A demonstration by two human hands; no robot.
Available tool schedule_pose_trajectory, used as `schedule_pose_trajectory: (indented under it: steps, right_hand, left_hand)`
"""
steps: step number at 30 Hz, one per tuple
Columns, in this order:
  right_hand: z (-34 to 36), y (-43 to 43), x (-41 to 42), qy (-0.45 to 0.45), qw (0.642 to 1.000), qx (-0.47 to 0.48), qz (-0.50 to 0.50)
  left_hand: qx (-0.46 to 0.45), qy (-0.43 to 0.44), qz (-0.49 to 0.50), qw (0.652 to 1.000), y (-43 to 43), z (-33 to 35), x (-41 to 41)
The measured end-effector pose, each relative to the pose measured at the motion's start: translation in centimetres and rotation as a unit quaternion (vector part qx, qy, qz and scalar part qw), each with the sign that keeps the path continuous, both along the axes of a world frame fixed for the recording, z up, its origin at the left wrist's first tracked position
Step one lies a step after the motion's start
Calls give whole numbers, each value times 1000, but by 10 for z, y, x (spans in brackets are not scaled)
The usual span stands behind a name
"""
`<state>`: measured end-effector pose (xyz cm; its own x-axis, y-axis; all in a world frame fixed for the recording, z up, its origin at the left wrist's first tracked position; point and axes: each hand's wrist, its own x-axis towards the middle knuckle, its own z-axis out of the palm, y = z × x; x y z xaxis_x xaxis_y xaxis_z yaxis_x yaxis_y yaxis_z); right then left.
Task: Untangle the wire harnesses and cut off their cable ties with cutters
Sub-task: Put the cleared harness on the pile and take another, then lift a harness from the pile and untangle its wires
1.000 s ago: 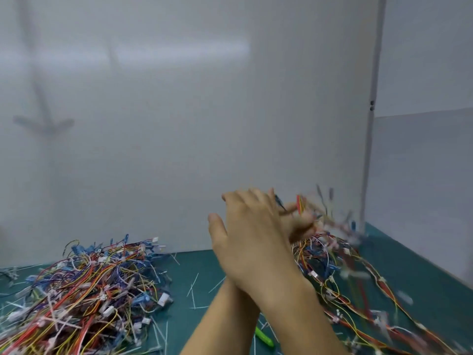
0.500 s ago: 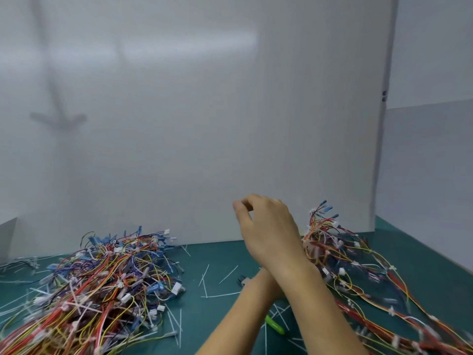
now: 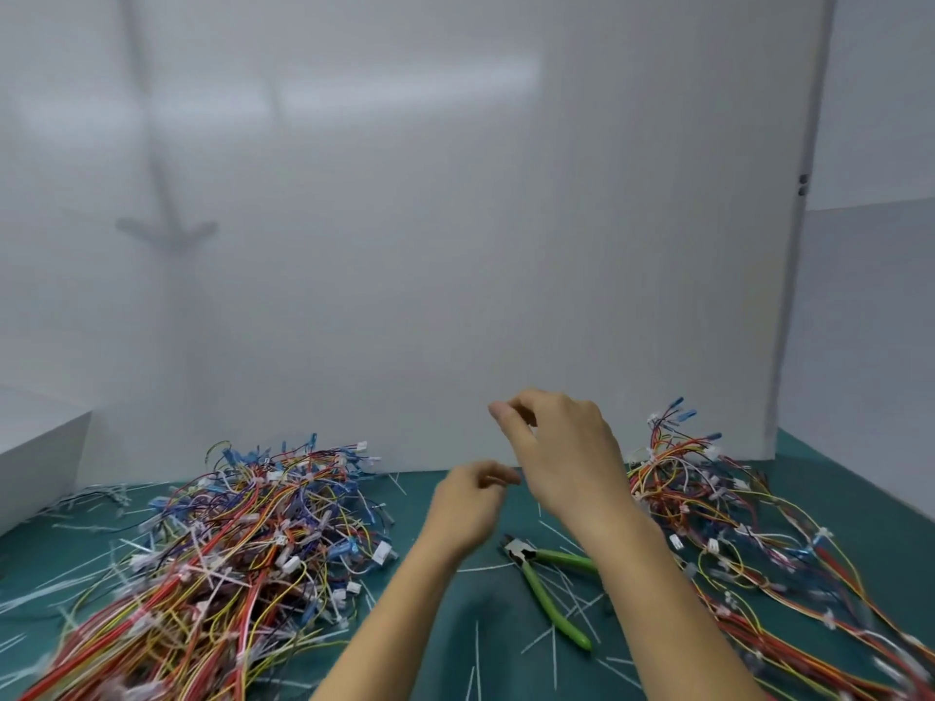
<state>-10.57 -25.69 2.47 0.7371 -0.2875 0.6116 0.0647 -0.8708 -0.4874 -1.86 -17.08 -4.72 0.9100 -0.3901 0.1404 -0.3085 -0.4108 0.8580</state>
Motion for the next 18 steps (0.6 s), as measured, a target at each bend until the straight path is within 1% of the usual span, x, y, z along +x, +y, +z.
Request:
schedule_pose_trajectory:
  steps: [2, 3, 5, 7, 9, 11, 12, 14, 16, 18]
  right_hand:
    - [-1, -2, 2, -41, 999, 2, 14]
    - [-2, -3, 2, -76, 997, 2, 28]
    - [-6, -2, 4, -163, 984, -10, 63]
    - [-14, 1, 7, -240, 967, -46, 79]
    - [-28, 3, 14, -278, 956, -70, 62]
    - [-44, 6, 21, -290, 953, -74, 37]
    - [-52, 9, 24, -297, 951, -84, 25]
    - [-73, 14, 30, -310, 942, -125, 9]
    - [-98, 18, 34, -291, 940, -177, 20]
    - [-121, 22, 39, -249, 941, -225, 36]
  left_hand:
    - [-6, -24, 58, 998, 21, 5, 5]
    - [12, -41, 81, 996, 32, 7, 9]
    - [101, -87, 113, 985, 50, 9, 12]
    - [197, -153, 154, 956, 64, 13, 15]
    - [284, -219, 208, 910, 82, 20, 21]
    - [361, -239, 247, 867, 95, 25, 23]
    - [388, -234, 259, 853, 102, 26, 24]
    - [426, -211, 274, 836, 116, 25, 27]
    - [465, -186, 285, 817, 130, 20, 30]
    - [502, -198, 281, 793, 140, 13, 32]
